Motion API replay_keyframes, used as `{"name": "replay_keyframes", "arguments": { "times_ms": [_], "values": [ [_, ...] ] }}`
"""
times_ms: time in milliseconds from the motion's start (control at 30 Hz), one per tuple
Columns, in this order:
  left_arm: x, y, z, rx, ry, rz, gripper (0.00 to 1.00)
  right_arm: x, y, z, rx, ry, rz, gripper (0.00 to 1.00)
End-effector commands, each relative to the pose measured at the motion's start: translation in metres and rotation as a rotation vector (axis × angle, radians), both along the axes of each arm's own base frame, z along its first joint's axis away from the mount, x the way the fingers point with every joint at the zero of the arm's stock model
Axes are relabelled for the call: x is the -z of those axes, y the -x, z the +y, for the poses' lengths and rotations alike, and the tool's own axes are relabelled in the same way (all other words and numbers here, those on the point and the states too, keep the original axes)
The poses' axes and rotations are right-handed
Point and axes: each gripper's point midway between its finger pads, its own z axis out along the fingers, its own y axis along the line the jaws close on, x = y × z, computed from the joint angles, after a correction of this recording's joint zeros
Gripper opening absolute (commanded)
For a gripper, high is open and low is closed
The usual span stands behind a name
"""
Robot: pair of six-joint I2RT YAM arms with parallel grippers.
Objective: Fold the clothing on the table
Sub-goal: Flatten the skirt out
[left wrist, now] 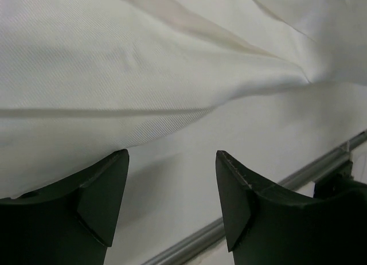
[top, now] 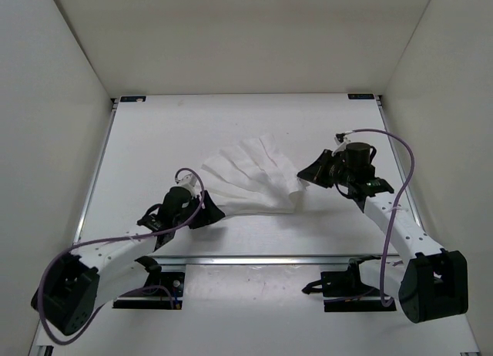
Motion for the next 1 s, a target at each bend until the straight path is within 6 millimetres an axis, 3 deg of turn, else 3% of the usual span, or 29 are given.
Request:
{"name": "replay_keyframes", "arguments": {
  "times_ms": [0,167,233,267,333,367,433,533,600,633,700,733,767,800,833,867,900,967],
  "values": [
    [-0.004,-0.034,-0.002,-0.120,-0.004,-0.053,0.73,-0.025,-0.009,0.004,-0.022,-0.033,-0.090,0.00],
    [0.017,-0.055,-0.015,-0.158,-0.061,0.001,0.75,-0.034,-0.009,-0.005,-0.012,-0.020,-0.119,0.00],
    [0.020,-0.065,-0.016,-0.182,-0.088,0.010,0.75,-0.038,-0.006,-0.006,-0.025,-0.029,-0.131,0.00],
    [0.015,-0.074,-0.018,-0.192,-0.084,-0.004,0.70,-0.036,-0.006,-0.007,-0.023,-0.028,-0.129,0.00],
    [0.014,-0.090,-0.012,-0.217,-0.134,-0.022,0.45,-0.038,-0.002,-0.008,-0.024,-0.026,-0.141,0.00],
    [0.011,-0.100,-0.011,-0.226,-0.156,-0.026,0.18,-0.035,-0.001,-0.009,-0.023,-0.019,-0.135,0.00],
    [0.001,-0.118,-0.001,-0.234,-0.218,-0.053,0.00,-0.035,0.003,-0.011,-0.029,-0.011,-0.134,0.00],
    [-0.028,-0.141,0.023,-0.222,-0.293,-0.063,0.00,-0.041,0.012,-0.014,-0.045,0.001,-0.136,0.01],
    [-0.083,-0.168,0.044,-0.264,-0.273,-0.141,0.00,-0.040,0.020,-0.015,-0.059,0.008,-0.118,0.00],
    [-0.092,-0.171,0.051,-0.251,-0.285,-0.158,0.00,-0.042,0.023,-0.016,-0.063,0.018,-0.134,0.00],
    [-0.136,-0.191,0.072,-0.297,-0.279,-0.205,0.00,-0.035,0.030,-0.017,-0.064,0.040,-0.102,0.00],
    [-0.134,-0.188,0.076,-0.276,-0.308,-0.180,0.00,-0.029,0.034,-0.015,-0.077,0.049,-0.088,0.00],
    [-0.146,-0.203,0.084,-0.280,-0.335,-0.199,0.00,-0.024,0.034,-0.016,-0.074,0.059,-0.076,0.00],
    [-0.142,-0.206,0.081,-0.255,-0.354,-0.163,0.05,-0.011,0.041,-0.014,-0.088,0.065,-0.045,0.00],
    [-0.139,-0.206,0.082,-0.227,-0.380,-0.147,0.13,0.001,0.044,-0.011,-0.097,0.065,-0.020,0.00],
    [-0.128,-0.210,0.077,-0.182,-0.395,-0.118,0.41,0.005,0.045,-0.009,-0.102,0.074,-0.016,0.00],
    [-0.114,-0.209,0.072,-0.146,-0.420,-0.081,0.55,0.025,0.054,-0.003,-0.127,0.089,0.021,0.00],
    [-0.092,-0.200,0.066,-0.109,-0.439,-0.027,0.64,0.040,0.055,-0.003,-0.121,0.116,0.047,0.01]
  ]
}}
